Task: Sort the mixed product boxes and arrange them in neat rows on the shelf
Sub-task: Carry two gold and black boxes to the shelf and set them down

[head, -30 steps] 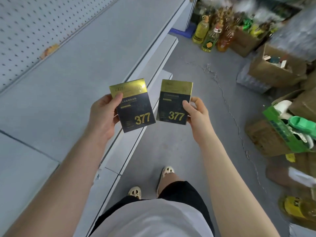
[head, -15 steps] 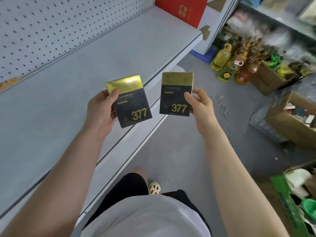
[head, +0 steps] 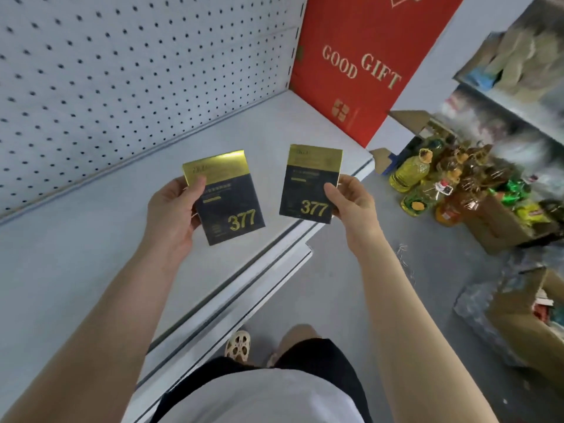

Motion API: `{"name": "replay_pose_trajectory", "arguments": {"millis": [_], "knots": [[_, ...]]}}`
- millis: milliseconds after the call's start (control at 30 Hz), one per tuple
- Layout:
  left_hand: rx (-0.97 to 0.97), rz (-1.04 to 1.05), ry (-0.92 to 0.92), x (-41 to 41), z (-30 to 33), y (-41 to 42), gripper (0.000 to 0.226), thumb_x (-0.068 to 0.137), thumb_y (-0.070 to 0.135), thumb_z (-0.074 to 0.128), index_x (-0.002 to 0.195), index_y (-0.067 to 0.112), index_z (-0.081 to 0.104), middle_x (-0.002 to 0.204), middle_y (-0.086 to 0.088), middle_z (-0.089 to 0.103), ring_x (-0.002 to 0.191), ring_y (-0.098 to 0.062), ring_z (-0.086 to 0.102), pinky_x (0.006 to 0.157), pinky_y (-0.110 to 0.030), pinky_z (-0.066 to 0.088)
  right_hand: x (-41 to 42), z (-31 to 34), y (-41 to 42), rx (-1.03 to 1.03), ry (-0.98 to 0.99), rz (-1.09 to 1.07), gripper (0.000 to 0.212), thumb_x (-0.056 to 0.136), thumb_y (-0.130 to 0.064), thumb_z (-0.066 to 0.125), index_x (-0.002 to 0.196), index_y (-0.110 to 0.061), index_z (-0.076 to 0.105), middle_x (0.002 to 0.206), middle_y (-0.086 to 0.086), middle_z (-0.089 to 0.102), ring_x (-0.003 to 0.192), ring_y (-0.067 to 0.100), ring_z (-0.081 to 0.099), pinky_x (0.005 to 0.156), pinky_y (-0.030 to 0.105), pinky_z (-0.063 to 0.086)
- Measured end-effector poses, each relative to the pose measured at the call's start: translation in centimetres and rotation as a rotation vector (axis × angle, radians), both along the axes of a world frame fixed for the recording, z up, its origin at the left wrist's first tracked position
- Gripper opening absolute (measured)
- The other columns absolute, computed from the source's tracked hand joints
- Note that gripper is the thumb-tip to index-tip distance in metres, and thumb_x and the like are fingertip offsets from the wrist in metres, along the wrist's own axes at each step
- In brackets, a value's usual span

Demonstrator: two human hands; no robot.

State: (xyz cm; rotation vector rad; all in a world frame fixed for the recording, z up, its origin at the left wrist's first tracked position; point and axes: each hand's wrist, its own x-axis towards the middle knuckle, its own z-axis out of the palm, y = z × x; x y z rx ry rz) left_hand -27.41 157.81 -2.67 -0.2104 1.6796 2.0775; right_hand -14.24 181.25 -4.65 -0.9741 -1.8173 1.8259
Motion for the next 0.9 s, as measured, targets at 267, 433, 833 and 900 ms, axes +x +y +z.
{"name": "replay_pose_trajectory", "arguments": {"millis": [267, 433, 833, 900], "knots": [[-0.019, 0.216, 0.022, -6.1, -0.6, 6.7, 0.008, 0.094, 0.018, 0.061, 0.097, 0.016, 0.068, 0.084, 0.004, 0.073, 0.074, -0.011, 0.066, 0.073, -0.027, 0.053, -13.8, -0.5, 11.9, 0.019, 0.048, 0.159, 0.019, 0.092, -0.009, 0.067, 0.106, -0.020, 0.061, 0.091, 0.003, 0.069, 0.070, 0.015, 0.065, 0.060, 0.025, 0.051], [-0.032, 0.404, 0.001, -7.5, -0.8, 10.6, 0.010, 0.095, 0.017, 0.059, 0.099, 0.013, 0.067, 0.086, -0.001, 0.071, 0.076, -0.014, 0.065, 0.077, -0.030, 0.055, -23.9, -1.7, 18.4, 0.062, 0.055, 0.251, 0.027, 0.091, -0.002, 0.064, 0.099, -0.027, 0.058, 0.089, -0.005, 0.065, 0.079, 0.011, 0.063, 0.060, 0.018, 0.048], [-0.076, 0.560, -0.020, -7.7, -1.2, 15.0, 0.010, 0.095, 0.018, 0.058, 0.096, 0.013, 0.067, 0.083, -0.001, 0.070, 0.070, -0.011, 0.066, 0.067, -0.026, 0.054, -35.1, -6.4, 23.5, 0.073, -0.053, 0.334, 0.037, 0.098, 0.001, 0.050, 0.134, -0.005, 0.050, 0.130, 0.008, 0.059, 0.110, 0.014, 0.058, 0.076, 0.014, 0.047], [-0.077, 0.556, -0.021, -7.8, -1.3, 15.4, 0.011, 0.095, 0.018, 0.058, 0.098, 0.013, 0.067, 0.086, -0.002, 0.070, 0.073, -0.012, 0.066, 0.069, -0.027, 0.054, -35.5, -6.7, 23.5, 0.090, -0.072, 0.348, 0.038, 0.098, -0.001, 0.050, 0.136, -0.005, 0.049, 0.135, 0.009, 0.058, 0.116, 0.017, 0.057, 0.084, 0.019, 0.047]]}}
